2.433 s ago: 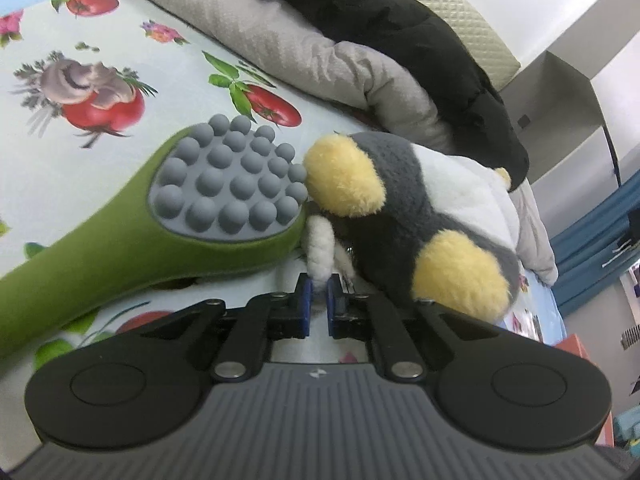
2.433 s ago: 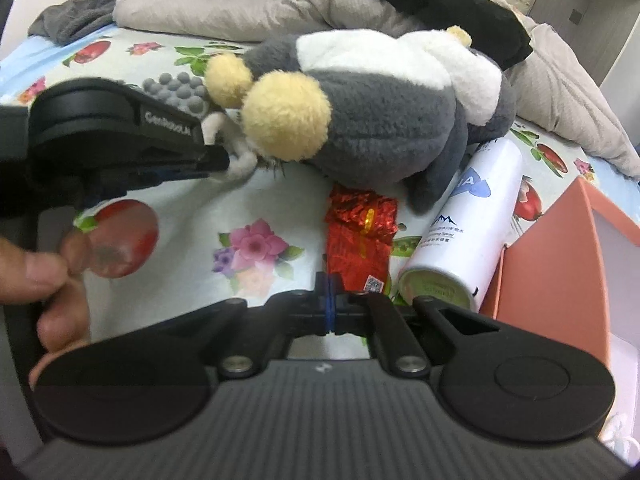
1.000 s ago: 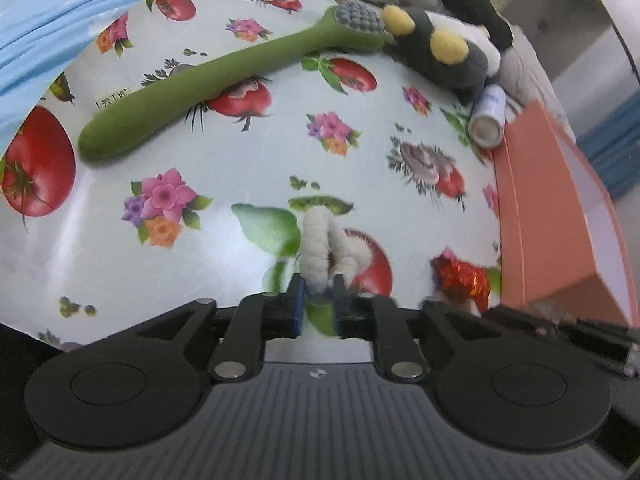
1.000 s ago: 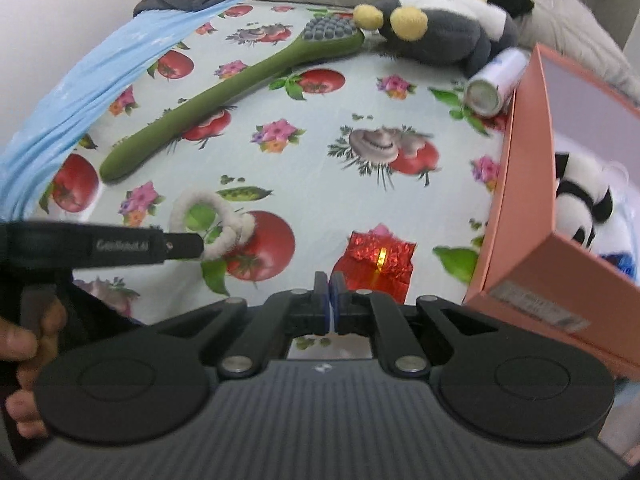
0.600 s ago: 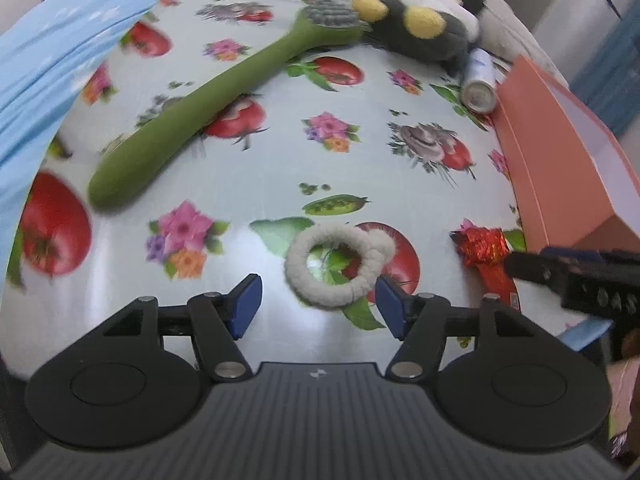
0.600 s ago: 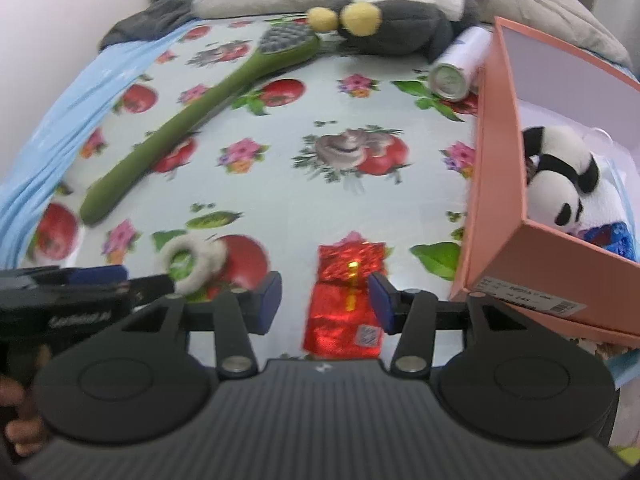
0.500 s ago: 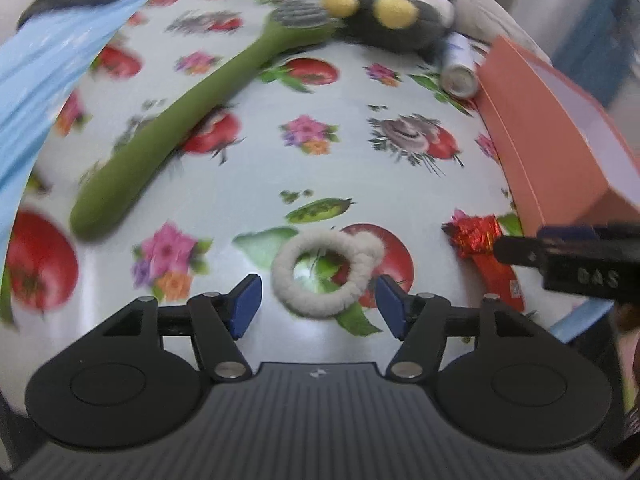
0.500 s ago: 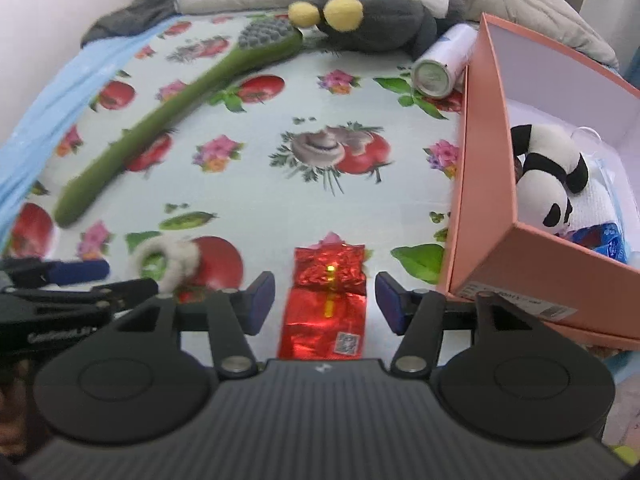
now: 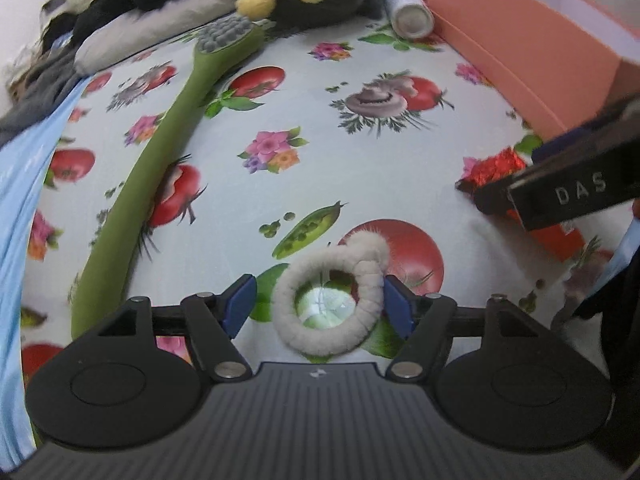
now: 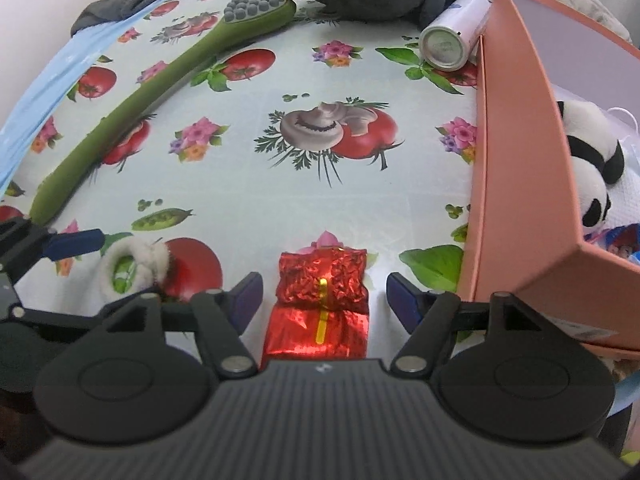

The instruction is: Organize soft objects

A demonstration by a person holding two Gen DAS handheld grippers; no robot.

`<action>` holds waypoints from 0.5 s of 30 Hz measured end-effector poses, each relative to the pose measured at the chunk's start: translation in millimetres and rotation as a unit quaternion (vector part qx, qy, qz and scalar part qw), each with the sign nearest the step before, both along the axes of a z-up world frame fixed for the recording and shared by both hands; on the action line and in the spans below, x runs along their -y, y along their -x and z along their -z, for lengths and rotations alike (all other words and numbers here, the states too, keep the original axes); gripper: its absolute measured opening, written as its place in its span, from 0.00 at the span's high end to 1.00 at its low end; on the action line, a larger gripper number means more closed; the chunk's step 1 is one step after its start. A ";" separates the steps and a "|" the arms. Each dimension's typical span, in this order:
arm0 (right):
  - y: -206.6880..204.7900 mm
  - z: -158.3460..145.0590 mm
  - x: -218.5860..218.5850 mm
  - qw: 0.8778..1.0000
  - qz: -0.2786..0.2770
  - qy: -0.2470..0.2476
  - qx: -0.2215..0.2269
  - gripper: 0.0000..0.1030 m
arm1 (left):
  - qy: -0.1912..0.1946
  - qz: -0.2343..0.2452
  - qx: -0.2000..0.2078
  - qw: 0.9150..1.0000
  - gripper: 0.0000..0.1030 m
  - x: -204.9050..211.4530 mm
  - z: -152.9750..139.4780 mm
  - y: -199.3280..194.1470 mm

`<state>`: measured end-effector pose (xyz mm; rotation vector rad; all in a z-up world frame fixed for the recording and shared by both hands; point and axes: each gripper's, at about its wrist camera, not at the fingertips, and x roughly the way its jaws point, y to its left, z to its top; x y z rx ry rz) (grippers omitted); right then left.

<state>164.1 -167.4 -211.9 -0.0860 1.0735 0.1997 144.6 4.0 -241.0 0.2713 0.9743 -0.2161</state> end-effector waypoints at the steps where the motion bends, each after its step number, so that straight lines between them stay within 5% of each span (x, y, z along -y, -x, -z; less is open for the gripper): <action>1: -0.9 1.6 -1.1 1.000 -0.001 0.003 0.000 0.32 | 0.000 0.003 0.004 1.000 0.29 0.5 0.2 -0.6; 7: -2.7 7.9 -1.5 1.000 -0.001 0.013 -0.002 0.45 | 0.049 -0.033 -0.016 0.998 0.35 -9.1 3.0 -4.8; 10: -2.0 8.1 -1.2 1.000 0.001 0.015 0.002 0.46 | 0.058 -0.045 -0.013 0.997 0.49 -9.9 2.1 -1.7; 12: -2.0 7.6 -0.7 1.000 0.001 0.012 0.002 0.46 | 0.067 -0.050 -0.015 0.996 0.70 -9.4 0.4 -1.5; 15: -1.2 5.1 -0.5 1.000 -0.001 0.010 0.007 0.46 | 0.082 -0.067 -0.018 0.994 0.81 -11.1 -1.8 -3.2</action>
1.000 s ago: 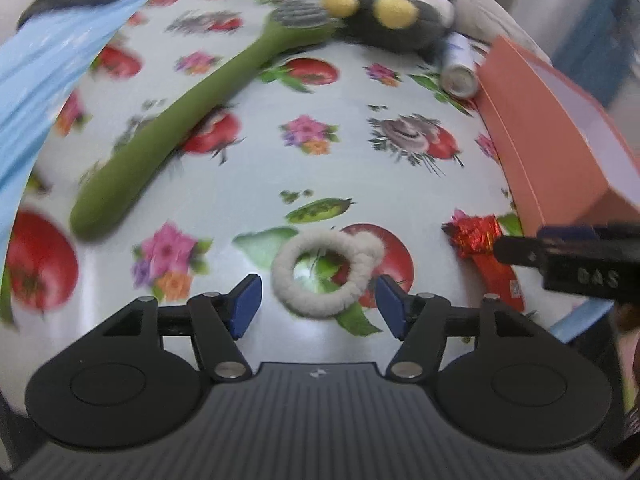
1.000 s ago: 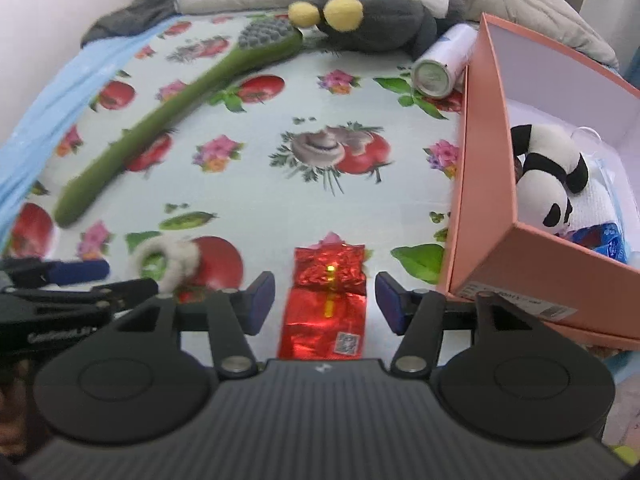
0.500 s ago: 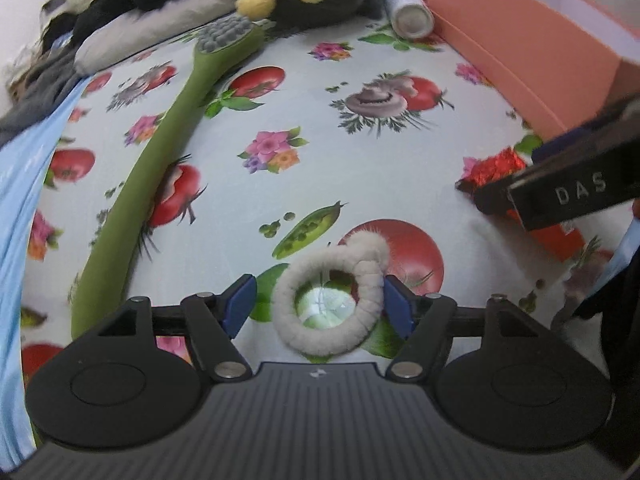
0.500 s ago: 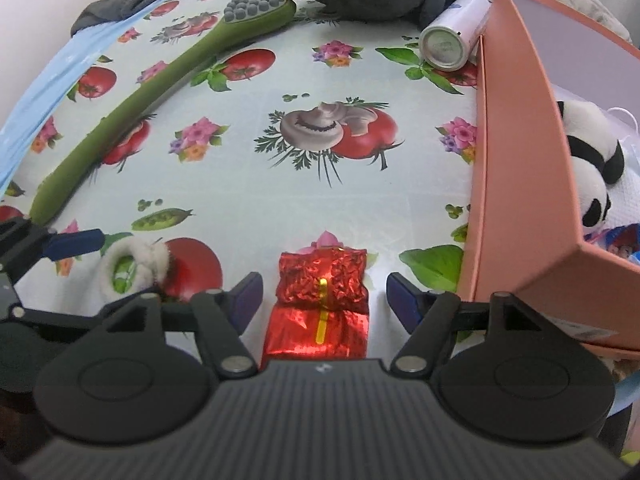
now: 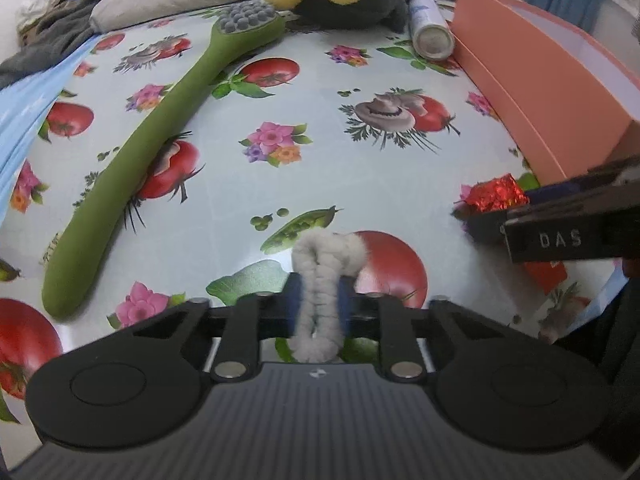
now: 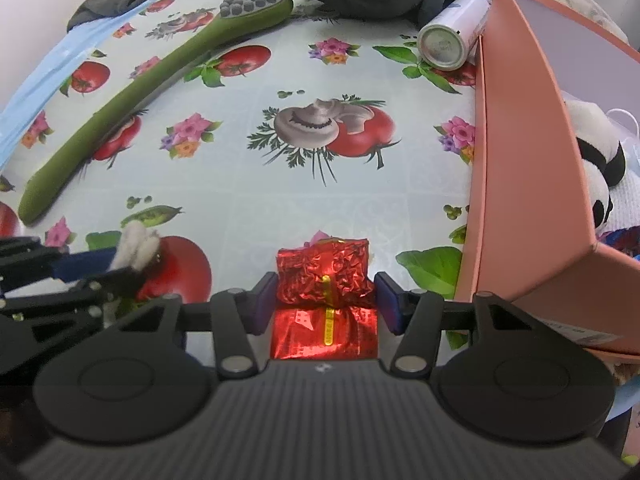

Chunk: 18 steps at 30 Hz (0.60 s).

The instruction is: Organize soft objects

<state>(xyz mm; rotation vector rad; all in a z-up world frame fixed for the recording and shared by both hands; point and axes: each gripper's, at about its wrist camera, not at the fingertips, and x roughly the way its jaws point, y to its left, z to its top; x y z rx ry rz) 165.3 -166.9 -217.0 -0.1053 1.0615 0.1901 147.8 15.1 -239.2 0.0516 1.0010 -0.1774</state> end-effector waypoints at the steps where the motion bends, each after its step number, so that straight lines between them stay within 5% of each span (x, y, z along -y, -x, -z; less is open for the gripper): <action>1: 0.5 -1.5 0.0 1.000 -0.001 -0.001 0.002 0.46 | 0.003 -0.003 0.000 1.000 0.82 -0.4 -0.8 -0.1; 18: 30.8 -54.7 6.6 0.998 0.004 -0.022 0.063 0.46 | 0.053 -0.073 0.046 0.995 0.87 -0.5 -55.7 24.5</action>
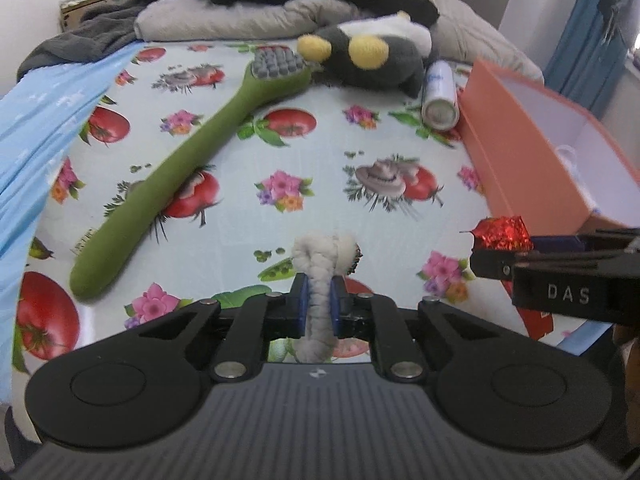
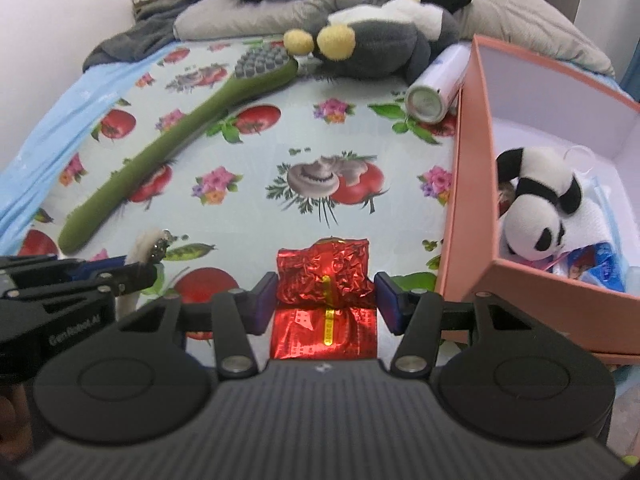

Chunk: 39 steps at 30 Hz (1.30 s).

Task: Organize soft objects
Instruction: 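Carry the white ring with the left tool while the right tool carries the wrapper to the box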

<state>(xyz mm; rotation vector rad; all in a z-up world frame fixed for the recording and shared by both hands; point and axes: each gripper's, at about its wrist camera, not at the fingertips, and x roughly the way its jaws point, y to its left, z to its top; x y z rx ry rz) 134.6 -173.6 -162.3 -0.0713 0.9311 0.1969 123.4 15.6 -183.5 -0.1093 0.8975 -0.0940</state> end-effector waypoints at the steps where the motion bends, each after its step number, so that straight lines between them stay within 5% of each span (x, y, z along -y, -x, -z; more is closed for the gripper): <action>1: 2.6 -4.5 0.1 1.000 0.000 -0.002 0.005 0.46 | 0.002 -0.003 0.003 1.000 0.87 -0.6 -4.3 2.1; 19: 41.1 -103.3 8.1 0.993 -0.003 -0.036 0.113 0.46 | 0.044 -0.017 0.097 0.994 0.87 4.0 -109.3 38.2; 39: 60.9 -177.5 74.6 0.975 0.072 -0.011 0.209 0.46 | 0.114 0.093 0.182 0.972 0.86 96.6 -192.5 9.7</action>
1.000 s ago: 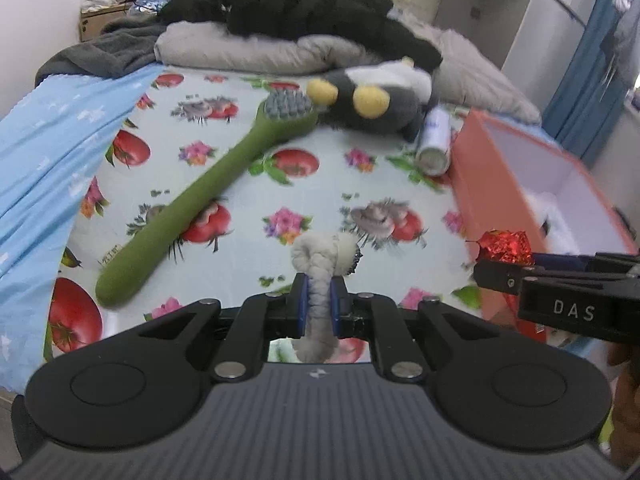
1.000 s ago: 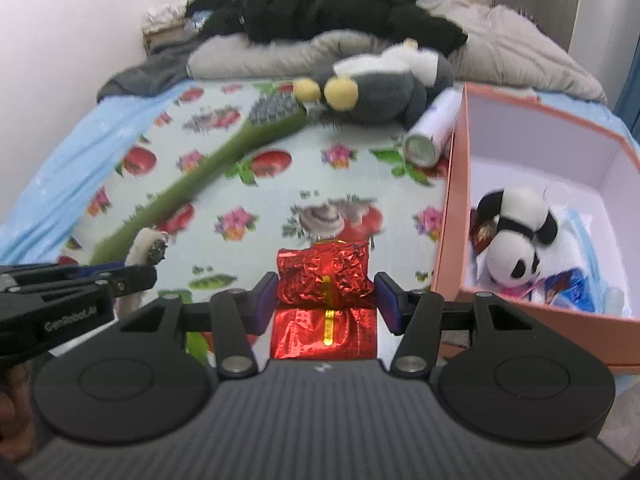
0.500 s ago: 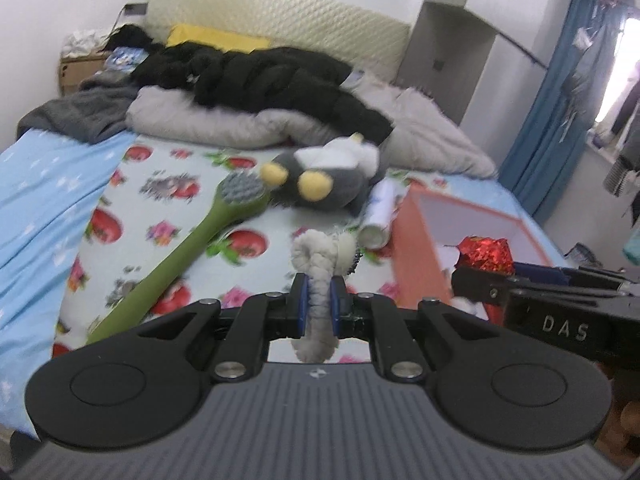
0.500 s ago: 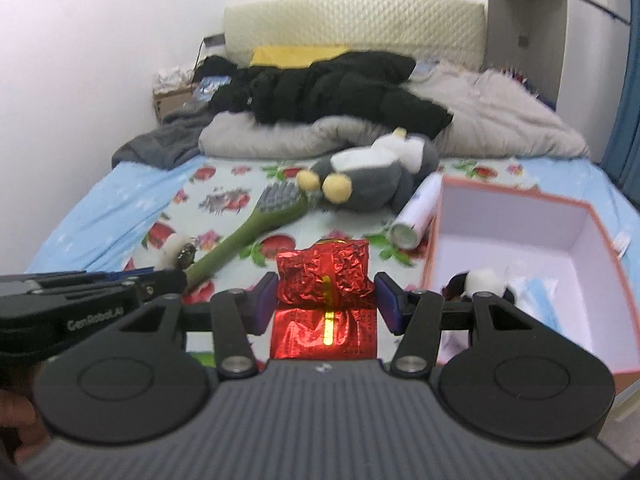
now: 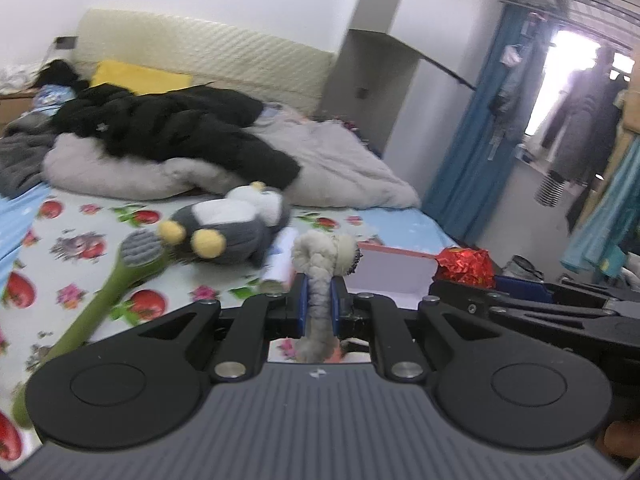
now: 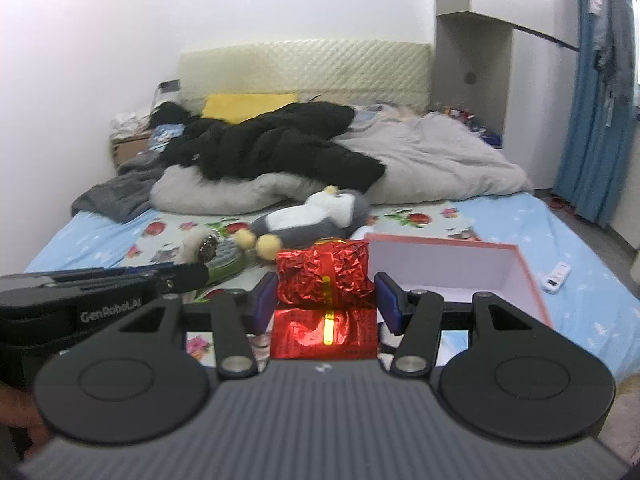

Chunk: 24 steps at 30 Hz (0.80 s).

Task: Organize soft objects
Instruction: 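Carry the white ring with the left tool while the right tool carries the wrapper to the box, then open the left tool inside the box while the right tool releases the wrapper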

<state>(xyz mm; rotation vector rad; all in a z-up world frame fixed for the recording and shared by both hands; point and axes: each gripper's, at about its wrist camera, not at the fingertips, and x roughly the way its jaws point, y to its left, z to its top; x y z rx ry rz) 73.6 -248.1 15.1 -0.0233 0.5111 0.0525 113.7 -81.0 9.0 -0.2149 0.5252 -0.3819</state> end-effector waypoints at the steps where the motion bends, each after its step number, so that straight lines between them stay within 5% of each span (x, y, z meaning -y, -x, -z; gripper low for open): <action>1: 1.3 -1.4 5.5 1.000 0.009 0.000 0.001 0.46 | 0.001 0.007 0.002 1.000 0.86 6.4 -2.0 -0.9; 13: -20.0 15.8 69.3 0.995 0.089 -0.017 -0.046 0.46 | -0.012 0.081 -0.035 0.996 0.86 82.5 15.0 -42.9; 24: -78.4 74.2 124.7 0.980 0.124 -0.054 -0.145 0.46 | -0.043 0.113 -0.126 0.985 0.86 136.9 87.0 -121.7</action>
